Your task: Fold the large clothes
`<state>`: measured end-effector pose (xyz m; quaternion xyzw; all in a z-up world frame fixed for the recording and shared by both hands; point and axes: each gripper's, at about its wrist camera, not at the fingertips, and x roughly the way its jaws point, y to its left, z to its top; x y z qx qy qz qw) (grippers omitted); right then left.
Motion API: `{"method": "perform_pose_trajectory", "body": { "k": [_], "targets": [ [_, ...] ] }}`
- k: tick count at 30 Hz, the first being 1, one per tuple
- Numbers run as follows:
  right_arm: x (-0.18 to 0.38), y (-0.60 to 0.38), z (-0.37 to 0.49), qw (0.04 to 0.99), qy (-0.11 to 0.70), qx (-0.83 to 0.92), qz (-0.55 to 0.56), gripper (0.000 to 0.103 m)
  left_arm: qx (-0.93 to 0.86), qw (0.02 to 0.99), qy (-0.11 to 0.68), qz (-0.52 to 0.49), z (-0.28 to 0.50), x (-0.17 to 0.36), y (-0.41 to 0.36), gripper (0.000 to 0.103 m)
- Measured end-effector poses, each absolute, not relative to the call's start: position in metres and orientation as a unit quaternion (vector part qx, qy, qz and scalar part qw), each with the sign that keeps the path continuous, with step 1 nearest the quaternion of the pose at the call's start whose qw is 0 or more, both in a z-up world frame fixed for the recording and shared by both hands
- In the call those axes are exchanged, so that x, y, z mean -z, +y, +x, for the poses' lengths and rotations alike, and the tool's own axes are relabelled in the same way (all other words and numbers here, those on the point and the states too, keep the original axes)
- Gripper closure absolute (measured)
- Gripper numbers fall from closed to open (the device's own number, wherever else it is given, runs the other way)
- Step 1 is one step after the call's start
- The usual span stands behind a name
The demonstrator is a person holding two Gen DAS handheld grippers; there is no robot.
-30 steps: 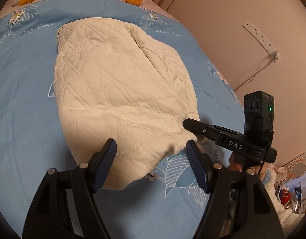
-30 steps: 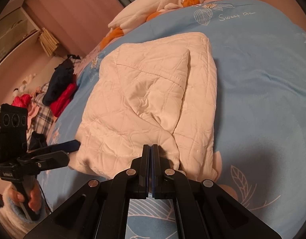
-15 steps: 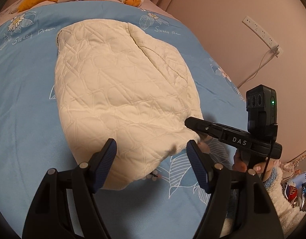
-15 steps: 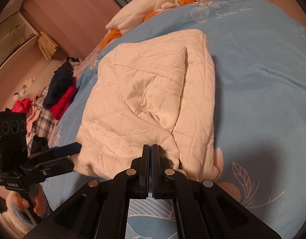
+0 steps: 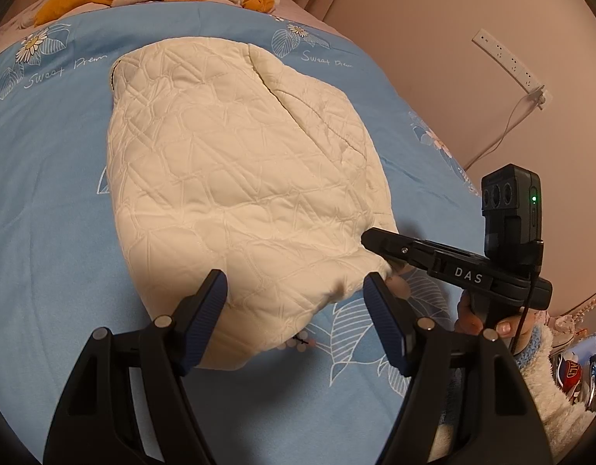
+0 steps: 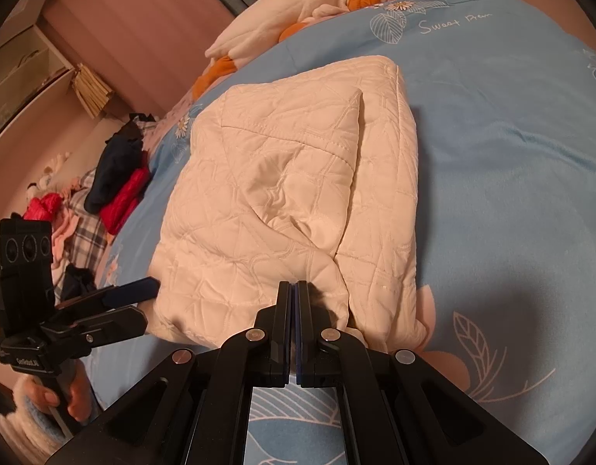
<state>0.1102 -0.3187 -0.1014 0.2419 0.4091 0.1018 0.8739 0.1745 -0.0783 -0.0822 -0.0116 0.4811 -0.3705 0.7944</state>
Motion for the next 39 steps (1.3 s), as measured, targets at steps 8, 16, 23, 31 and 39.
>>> {"method": "perform_pose_trajectory", "body": {
  "k": [8,16,23,31,39],
  "targets": [
    [0.107,-0.317,0.11,0.871,0.412,-0.102,0.247,0.103,0.373,0.793,0.482,-0.01,0.176,0.088,-0.079,0.031],
    [0.11,-0.321,0.107,0.868,0.411,-0.104,0.26,0.103,0.369,0.796,0.479,-0.006,0.175,0.088,-0.08,0.031],
    [0.111,-0.323,0.107,0.866,0.407,-0.106,0.268,0.103,0.371,0.799,0.474,0.002,0.173,0.089,-0.081,0.031],
    [0.111,-0.321,0.106,0.868,0.411,-0.104,0.259,0.103,0.367,0.805,0.466,-0.02,0.178,0.065,-0.067,0.032],
    [0.106,-0.322,0.106,0.861,0.413,-0.107,0.279,0.103,0.286,0.84,0.461,-0.006,0.253,0.06,-0.059,0.033]
  ]
}}
